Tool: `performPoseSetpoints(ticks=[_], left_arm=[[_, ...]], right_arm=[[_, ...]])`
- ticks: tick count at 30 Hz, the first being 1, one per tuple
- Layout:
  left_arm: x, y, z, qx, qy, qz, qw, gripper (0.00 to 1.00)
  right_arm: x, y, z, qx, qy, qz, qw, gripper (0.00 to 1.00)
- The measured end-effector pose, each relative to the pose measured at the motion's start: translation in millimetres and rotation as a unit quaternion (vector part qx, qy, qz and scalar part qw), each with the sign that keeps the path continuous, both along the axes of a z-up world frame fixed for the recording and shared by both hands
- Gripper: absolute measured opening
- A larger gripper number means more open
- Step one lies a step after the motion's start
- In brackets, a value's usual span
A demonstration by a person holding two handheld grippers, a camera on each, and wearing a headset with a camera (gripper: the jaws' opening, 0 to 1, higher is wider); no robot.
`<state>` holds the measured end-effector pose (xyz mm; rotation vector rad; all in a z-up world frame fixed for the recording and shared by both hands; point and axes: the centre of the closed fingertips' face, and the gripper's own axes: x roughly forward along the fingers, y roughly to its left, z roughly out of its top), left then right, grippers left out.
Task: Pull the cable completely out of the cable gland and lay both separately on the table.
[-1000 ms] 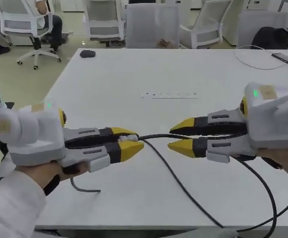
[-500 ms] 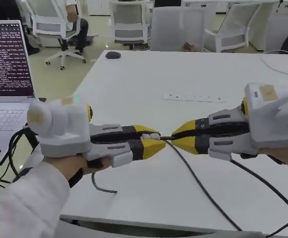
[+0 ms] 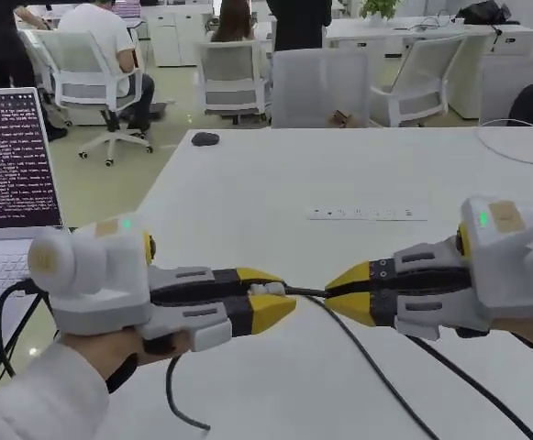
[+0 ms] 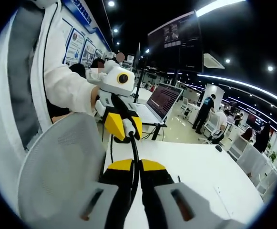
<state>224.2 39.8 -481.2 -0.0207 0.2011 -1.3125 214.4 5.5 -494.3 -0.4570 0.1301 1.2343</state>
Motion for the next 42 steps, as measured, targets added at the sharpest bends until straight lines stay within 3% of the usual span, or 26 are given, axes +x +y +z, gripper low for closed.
performPoseSetpoints(ticks=[2,7,11,19,26,34,39,42], left_arm=[[2.7,4.9,-3.0,0.010,-0.006,0.004,0.9999,0.17],[7.8,13.7,-5.3,0.010,-0.001,0.005,0.9999,0.17],[12.3,21.8,-10.3,0.029,-0.009,0.011,0.9995,0.17],[27.3,36.1,-9.7,0.019,0.001,0.029,0.9994,0.17],[31.2,29.5,-7.3,0.004,0.006,0.032,0.9995,0.17],[36.1,18.8,-11.1,0.002,0.010,0.035,0.9993,0.17],[40.2,10.7,-8.9,0.004,0.005,0.038,0.9993,0.17],[39.4,3.8,-14.5,0.028,-0.012,0.030,0.9991,0.17]], right_arm=[[6.1,-2.9,-4.8,-0.004,0.003,-0.007,1.0000,0.04],[11.9,-7.9,-11.8,-0.016,0.007,-0.018,0.9997,0.04],[20.6,-16.5,-27.9,-0.032,0.021,-0.031,0.9988,0.03],[27.3,-24.3,-36.5,-0.038,0.030,-0.047,0.9977,0.03],[28.0,-30.7,-35.0,-0.029,0.039,-0.070,0.9964,0.04],[27.7,-38.0,-35.1,-0.032,0.053,-0.086,0.9944,0.04],[32.0,-38.1,-21.4,-0.020,0.042,-0.083,0.9955,0.07],[35.5,-32.1,-6.6,0.000,0.031,-0.079,0.9964,0.07]])
